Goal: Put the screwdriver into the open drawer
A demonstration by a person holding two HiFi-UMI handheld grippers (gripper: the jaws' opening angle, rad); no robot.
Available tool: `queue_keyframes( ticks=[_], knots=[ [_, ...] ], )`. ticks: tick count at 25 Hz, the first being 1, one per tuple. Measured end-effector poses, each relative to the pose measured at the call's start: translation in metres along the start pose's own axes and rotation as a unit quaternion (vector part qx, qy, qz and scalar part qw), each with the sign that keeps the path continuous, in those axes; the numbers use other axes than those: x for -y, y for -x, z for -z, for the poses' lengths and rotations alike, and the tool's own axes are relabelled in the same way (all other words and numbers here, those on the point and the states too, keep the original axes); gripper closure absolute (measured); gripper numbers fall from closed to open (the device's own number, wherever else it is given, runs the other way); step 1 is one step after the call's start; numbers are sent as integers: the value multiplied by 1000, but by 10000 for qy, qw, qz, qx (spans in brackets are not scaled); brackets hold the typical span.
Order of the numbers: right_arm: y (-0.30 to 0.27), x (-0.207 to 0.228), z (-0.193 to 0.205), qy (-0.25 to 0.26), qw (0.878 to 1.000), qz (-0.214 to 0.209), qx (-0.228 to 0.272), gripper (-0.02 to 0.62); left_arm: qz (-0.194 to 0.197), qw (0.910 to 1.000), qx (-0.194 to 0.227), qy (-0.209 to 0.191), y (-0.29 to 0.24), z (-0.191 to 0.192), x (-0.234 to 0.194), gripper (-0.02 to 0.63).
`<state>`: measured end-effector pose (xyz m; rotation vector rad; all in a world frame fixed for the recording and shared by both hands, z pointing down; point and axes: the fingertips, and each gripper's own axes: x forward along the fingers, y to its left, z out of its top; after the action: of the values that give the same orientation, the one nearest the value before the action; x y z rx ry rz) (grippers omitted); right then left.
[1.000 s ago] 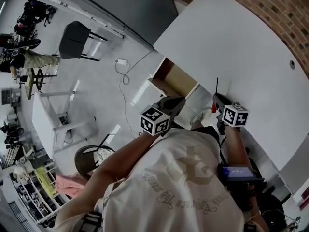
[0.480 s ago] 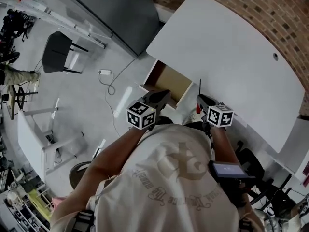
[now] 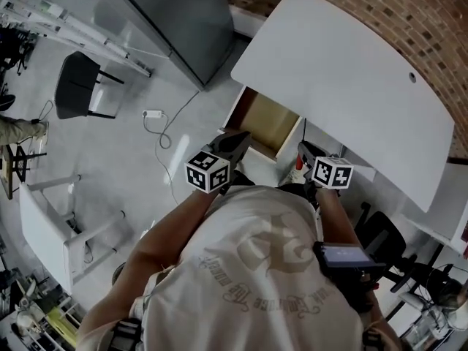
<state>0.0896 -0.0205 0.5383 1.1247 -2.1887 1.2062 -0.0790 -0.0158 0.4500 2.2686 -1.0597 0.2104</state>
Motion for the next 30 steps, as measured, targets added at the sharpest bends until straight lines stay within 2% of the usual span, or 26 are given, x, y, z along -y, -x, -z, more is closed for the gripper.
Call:
queue_keyframes(
  ticks=[7, 13, 19, 30],
  knots=[
    [-16, -23, 21, -323, 9986, 346, 246, 528, 274, 9996, -71, -98, 31, 2, -28, 588],
    [-23, -31, 37, -518, 9945, 851, 307, 528, 435, 9989, -145, -121, 51, 4, -50, 588],
    [-28, -42, 41, -824, 9922, 802, 480, 528, 490, 9987, -137, -33, 60, 8, -61, 588],
    [-51, -51, 44, -871, 9940, 636, 204, 528, 386, 9990, -162, 184, 67, 17, -72, 588]
  ],
)
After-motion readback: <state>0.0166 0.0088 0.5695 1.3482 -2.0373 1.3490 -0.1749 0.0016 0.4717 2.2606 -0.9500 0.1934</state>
